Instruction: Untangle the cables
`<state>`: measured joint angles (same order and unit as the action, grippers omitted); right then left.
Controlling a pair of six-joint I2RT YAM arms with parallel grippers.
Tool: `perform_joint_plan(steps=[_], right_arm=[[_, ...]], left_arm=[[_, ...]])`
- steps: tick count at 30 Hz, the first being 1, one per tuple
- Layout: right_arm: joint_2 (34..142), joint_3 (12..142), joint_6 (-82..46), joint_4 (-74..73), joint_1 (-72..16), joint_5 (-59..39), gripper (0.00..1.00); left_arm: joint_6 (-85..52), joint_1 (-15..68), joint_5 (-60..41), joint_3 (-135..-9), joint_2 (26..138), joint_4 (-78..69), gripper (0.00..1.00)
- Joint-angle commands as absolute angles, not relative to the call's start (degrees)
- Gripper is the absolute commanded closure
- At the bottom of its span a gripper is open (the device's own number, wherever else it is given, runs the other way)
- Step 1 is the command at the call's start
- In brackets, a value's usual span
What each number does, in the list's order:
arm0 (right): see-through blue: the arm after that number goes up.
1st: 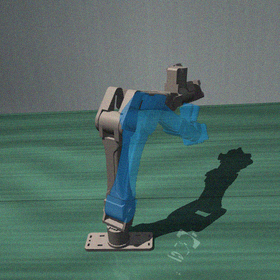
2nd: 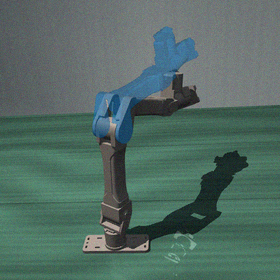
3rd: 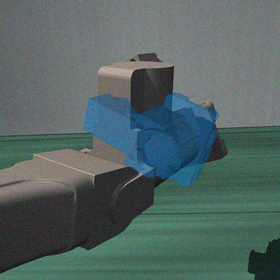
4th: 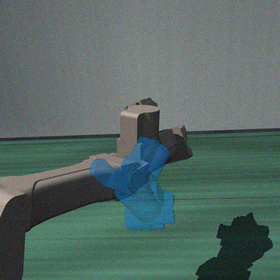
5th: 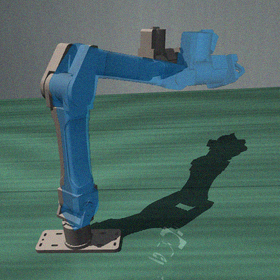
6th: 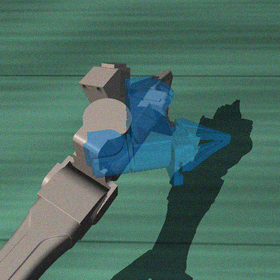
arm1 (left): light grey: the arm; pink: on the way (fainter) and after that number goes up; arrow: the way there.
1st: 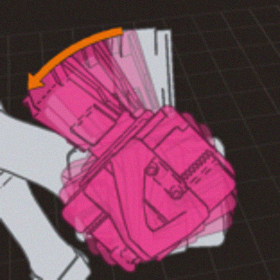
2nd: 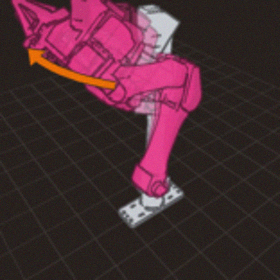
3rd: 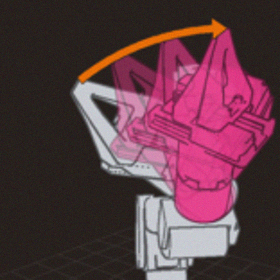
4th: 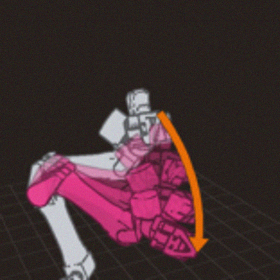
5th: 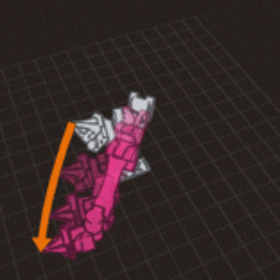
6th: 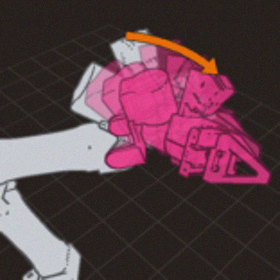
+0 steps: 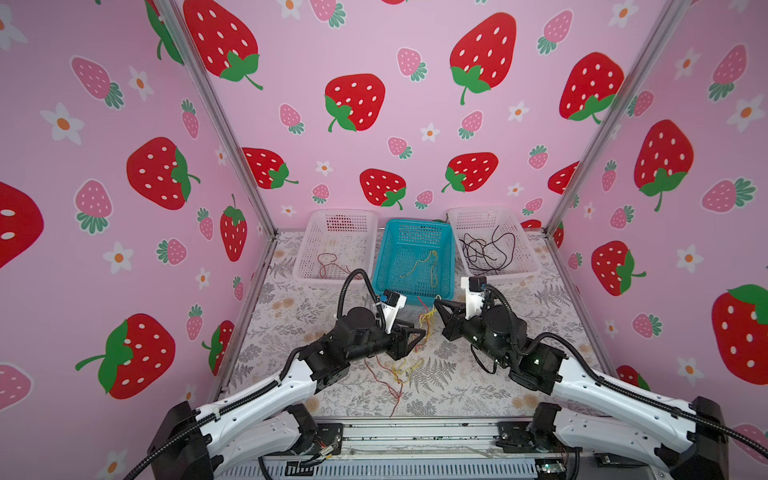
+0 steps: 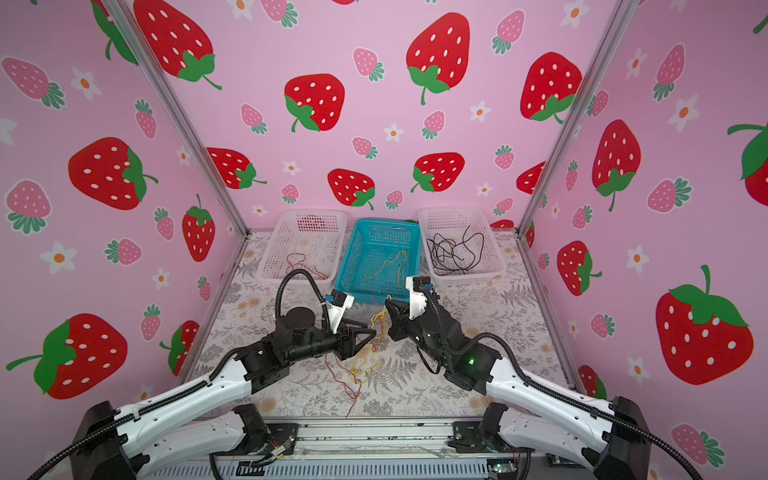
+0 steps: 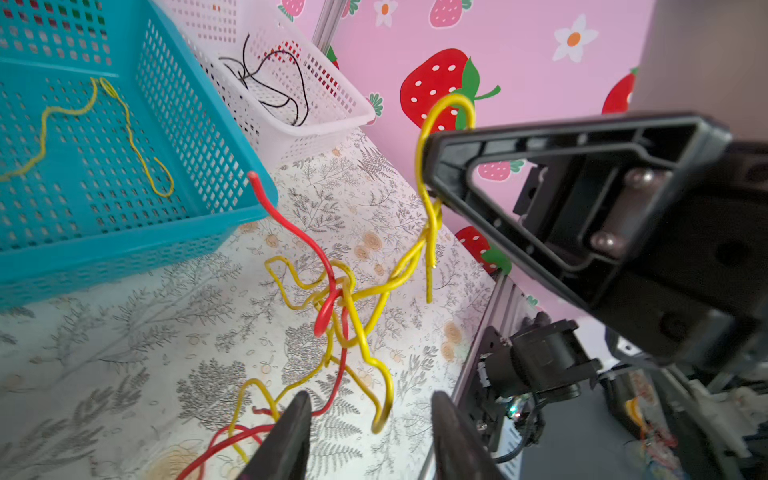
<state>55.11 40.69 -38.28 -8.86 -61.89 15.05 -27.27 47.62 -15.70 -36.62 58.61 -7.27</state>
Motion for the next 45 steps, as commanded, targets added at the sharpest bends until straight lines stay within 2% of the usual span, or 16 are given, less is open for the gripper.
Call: perform_joint_plan(steps=[1, 5, 10, 18, 25, 30, 40, 45], right_arm=[[54.3, 42.5, -39.5, -9.0, -62.4, 15.9, 1.00], [54.3, 42.7, -39.2, -9.0, -62.9, 15.8, 1.00], [54.0, 42.2, -39.4, -8.4, -63.1, 17.7, 1.00], [52.6, 36.3, -41.5, -5.9, -60.7, 26.3, 1.00], [52.6, 24.6, -51.0, -7.9, -46.2, 15.6, 1.00], [55.2, 20.4, -52.8, -9.8, -41.8, 11.8, 1.00], [58.5, 18.0, -50.6, -6.6, -40.4, 13.9, 1.00], [59.9, 15.3, -49.7, -8.9, -37.6, 9.2, 1.00]], left_arm=[[-27.3, 48.0, -16.5, -39.6, 59.5, -7.3, 0.60], [-26.9, 48.0, -15.2, -39.5, 59.5, -7.0, 0.70], [-25.6, 48.0, -16.0, -41.1, 59.8, -5.6, 1.00], [-22.3, 47.4, -14.5, -42.7, 51.0, 3.3, 1.00], [-19.9, 42.2, -11.9, -44.5, 38.3, 16.0, 1.00], [-20.2, 35.8, -14.4, -46.6, 32.3, 20.2, 1.00], [-17.0, 32.1, -16.8, -55.7, 31.7, 27.4, 1.00], [-11.1, 31.9, -14.3, -62.3, 36.2, 39.2, 1.00]])
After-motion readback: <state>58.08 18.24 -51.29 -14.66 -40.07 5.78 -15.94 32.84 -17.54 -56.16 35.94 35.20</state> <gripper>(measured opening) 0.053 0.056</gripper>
